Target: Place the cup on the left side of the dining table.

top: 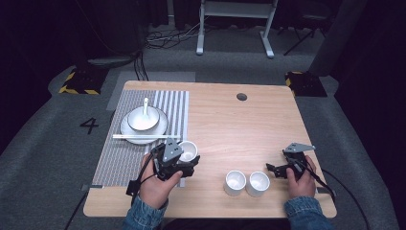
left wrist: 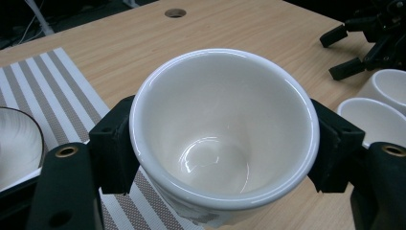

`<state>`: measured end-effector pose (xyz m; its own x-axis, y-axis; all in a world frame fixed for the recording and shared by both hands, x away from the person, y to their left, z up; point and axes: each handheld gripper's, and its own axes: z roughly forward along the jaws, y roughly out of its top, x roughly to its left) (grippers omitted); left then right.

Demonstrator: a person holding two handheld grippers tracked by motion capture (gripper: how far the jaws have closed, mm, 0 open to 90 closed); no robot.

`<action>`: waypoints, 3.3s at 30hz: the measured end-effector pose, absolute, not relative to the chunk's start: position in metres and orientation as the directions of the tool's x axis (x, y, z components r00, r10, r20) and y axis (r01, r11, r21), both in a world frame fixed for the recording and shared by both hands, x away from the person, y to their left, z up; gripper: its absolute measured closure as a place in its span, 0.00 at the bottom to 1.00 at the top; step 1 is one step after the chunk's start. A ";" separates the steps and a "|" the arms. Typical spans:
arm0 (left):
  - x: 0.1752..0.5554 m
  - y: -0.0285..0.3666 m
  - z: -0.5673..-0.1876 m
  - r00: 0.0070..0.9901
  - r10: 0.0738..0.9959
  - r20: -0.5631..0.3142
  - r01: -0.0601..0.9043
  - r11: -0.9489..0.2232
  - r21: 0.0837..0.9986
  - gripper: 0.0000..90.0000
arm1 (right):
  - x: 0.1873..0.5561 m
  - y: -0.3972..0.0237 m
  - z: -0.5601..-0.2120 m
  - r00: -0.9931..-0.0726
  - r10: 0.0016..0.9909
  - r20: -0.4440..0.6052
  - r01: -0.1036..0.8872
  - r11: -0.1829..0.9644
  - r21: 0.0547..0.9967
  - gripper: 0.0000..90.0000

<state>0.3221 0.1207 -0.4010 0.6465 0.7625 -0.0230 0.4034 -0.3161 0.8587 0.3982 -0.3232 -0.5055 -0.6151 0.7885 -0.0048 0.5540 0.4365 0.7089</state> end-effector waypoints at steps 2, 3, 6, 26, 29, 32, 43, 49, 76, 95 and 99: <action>0.325 0.124 -0.399 0.637 0.771 -0.025 0.403 -0.305 0.863 0.29 | 0.398 -0.323 -0.505 -0.615 0.789 -0.005 0.554 0.436 0.709 0.00; 0.326 0.126 -0.398 0.632 0.775 -0.024 0.403 -0.302 0.864 0.29 | 0.399 -0.323 -0.505 -0.615 0.789 -0.004 0.555 0.436 0.709 0.00; 0.331 0.132 -0.396 0.619 0.785 -0.024 0.400 -0.289 0.870 0.29 | 0.399 -0.323 -0.505 -0.615 0.788 -0.004 0.554 0.436 0.709 0.00; 0.363 0.163 -0.407 0.501 0.865 -0.026 0.447 -0.232 0.864 0.29 | 0.399 -0.323 -0.505 -0.616 0.788 -0.006 0.553 0.437 0.709 0.00; 0.368 0.171 -0.411 0.474 0.880 -0.024 0.469 -0.230 0.853 0.29 | 0.399 -0.323 -0.505 -0.616 0.788 -0.006 0.553 0.437 0.709 0.00; 0.372 0.176 -0.416 0.457 0.889 -0.028 0.484 -0.222 0.846 0.29 | 0.399 -0.323 -0.505 -0.616 0.788 -0.006 0.553 0.438 0.709 0.00; 0.387 0.176 -0.440 0.472 0.881 -0.021 0.538 -0.269 0.799 0.30 | 0.399 -0.323 -0.505 -0.616 0.788 -0.006 0.553 0.438 0.709 0.00; 0.392 0.175 -0.452 0.467 0.884 0.008 0.561 -0.304 0.770 0.30 | 0.399 -0.323 -0.505 -0.616 0.788 -0.006 0.553 0.438 0.709 0.00; 0.389 0.178 -0.455 0.454 0.890 -0.034 0.569 -0.261 0.780 0.25 | 0.399 -0.323 -0.505 -0.616 0.788 -0.006 0.553 0.438 0.709 0.00; 0.363 0.190 -0.442 0.446 0.895 -0.005 0.534 -0.262 0.804 0.23 | 0.399 -0.323 -0.505 -0.616 0.788 -0.006 0.552 0.438 0.709 0.00; 0.354 0.195 -0.440 0.445 0.895 -0.005 0.529 -0.258 0.808 0.23 | 0.399 -0.323 -0.505 -0.616 0.788 -0.007 0.552 0.438 0.709 0.00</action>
